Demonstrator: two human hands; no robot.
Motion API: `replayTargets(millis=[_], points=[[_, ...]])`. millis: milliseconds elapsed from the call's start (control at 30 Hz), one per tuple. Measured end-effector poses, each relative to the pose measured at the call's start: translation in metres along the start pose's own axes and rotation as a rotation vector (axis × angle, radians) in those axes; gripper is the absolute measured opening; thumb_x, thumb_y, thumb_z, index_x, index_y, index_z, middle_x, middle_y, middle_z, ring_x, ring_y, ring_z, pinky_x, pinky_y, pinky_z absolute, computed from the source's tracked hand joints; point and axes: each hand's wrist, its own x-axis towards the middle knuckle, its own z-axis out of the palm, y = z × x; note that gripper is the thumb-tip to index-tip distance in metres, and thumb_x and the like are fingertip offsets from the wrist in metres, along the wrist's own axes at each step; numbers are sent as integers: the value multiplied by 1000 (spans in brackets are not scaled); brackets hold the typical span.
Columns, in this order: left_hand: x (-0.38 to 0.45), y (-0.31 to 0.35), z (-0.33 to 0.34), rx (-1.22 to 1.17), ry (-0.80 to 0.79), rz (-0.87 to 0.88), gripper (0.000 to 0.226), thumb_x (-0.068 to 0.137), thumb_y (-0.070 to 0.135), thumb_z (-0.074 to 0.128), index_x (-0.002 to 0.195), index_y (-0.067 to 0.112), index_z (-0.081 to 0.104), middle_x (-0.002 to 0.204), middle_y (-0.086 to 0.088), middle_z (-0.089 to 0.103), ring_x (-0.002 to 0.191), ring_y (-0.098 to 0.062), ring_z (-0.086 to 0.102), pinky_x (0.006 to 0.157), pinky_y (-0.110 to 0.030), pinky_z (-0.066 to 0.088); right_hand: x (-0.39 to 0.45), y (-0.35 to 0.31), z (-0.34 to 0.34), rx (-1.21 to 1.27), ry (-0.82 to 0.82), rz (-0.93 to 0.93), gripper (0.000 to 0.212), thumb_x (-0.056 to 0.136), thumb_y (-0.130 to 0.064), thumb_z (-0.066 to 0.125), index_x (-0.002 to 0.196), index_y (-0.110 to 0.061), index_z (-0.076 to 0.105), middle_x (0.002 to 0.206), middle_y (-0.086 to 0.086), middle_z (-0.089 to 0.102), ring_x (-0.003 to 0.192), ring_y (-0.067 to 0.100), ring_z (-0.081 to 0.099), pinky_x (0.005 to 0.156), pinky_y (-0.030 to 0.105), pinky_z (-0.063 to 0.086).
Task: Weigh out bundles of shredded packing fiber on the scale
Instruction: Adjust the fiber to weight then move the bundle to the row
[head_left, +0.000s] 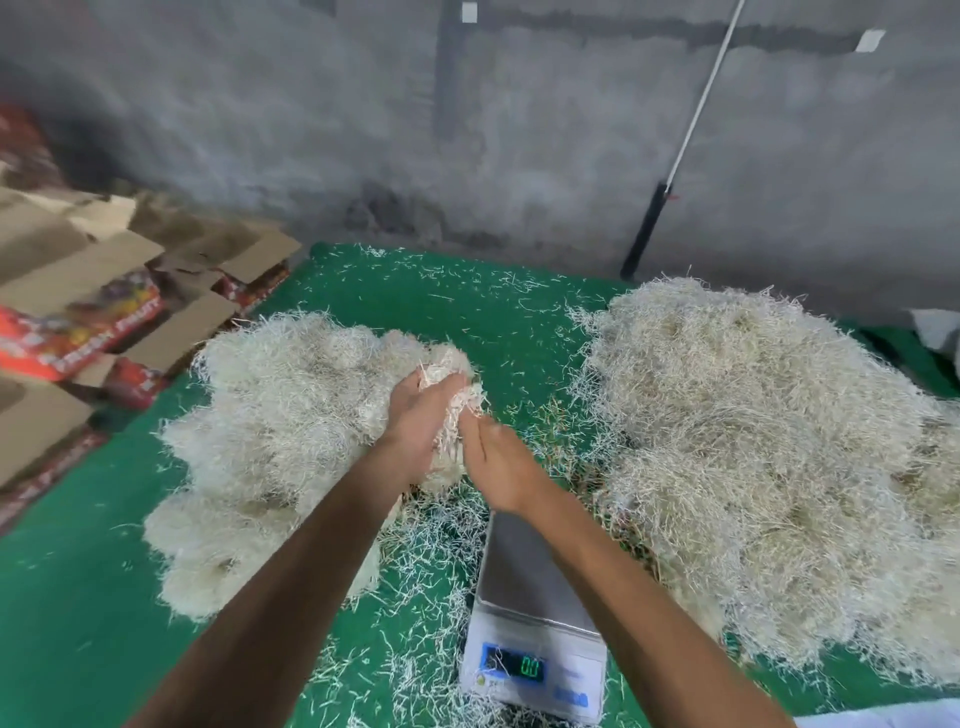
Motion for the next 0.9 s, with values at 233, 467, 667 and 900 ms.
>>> replayTargets(millis=[233,467,667,900], points=[[33,-9,-88,204,115,186,92,88,76,46,158,22,22,162,-4,29,145,-25,33,118,-43,31,42,-34,50,106,-50,-110,71,99,-44,65,159,-25,33,125,-14,55,82,1,64,65,12,48],[44,-8,-174,-1,110,262,63,105,56,23,155,19,29,160,-7,33,141,-27,39,116,-57,31,145,-72,79,87,264,55,73,96,-61,60,153,-27,28,96,-7,60,59,7,53,58,25,49],[58,-28,-208,71,114,219,45,105,44,44,135,13,55,131,-3,62,110,-20,67,88,-43,58,193,-67,102,-228,-100,137,63,93,-77,48,123,-21,49,88,-8,51,64,8,51,57,27,39],[73,-28,-160,126,-28,204,18,101,30,55,108,23,70,104,7,76,91,-12,73,80,-36,62,161,-27,57,201,-98,276,59,98,-70,49,130,-24,65,81,-16,74,64,2,73,66,25,62]])
